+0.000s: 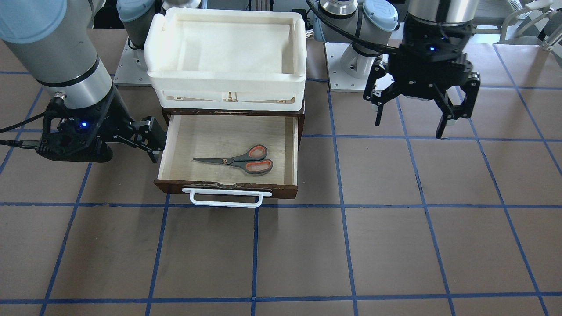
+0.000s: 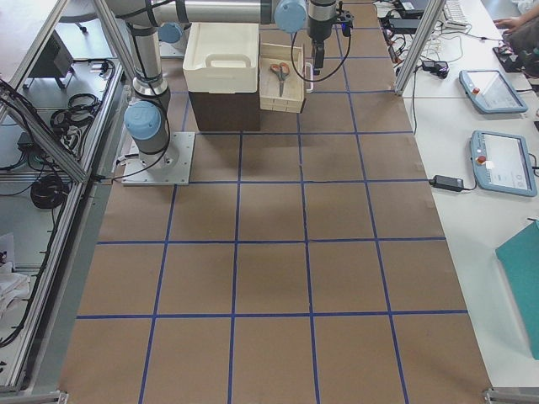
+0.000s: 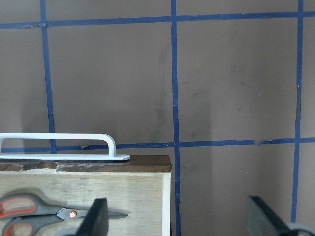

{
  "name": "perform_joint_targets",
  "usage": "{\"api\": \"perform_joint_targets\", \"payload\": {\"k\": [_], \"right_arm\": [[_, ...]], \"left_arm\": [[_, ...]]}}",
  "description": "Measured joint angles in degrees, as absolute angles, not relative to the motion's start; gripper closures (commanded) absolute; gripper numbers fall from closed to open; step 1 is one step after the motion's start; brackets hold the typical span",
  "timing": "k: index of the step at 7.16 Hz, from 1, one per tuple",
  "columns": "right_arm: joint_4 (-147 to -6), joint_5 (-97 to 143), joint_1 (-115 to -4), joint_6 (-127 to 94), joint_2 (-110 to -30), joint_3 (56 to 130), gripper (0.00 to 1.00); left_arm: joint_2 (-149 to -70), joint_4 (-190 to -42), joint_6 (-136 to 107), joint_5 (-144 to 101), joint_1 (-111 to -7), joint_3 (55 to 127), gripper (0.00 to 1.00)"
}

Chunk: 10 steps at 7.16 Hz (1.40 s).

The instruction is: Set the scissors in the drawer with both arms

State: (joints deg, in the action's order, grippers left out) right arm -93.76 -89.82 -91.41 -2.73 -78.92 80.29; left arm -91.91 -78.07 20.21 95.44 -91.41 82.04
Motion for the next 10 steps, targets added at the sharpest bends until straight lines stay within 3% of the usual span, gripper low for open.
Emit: {"api": "perform_joint_targets", "payload": {"k": [5,10], "right_arm": [[-92.43,-89.97,-91.41,-2.7,-78.88,80.42,0.0],[-90.97,-90.36,-91.73,-2.78,-79.31,80.62,0.0]], "left_arm": [[-90.42,-92.25,-4.41,88.33,-90.05,80.68,0.01],[-89.78,-99.73,-4.31,90.96,-89.86,80.19,0.0]]}}
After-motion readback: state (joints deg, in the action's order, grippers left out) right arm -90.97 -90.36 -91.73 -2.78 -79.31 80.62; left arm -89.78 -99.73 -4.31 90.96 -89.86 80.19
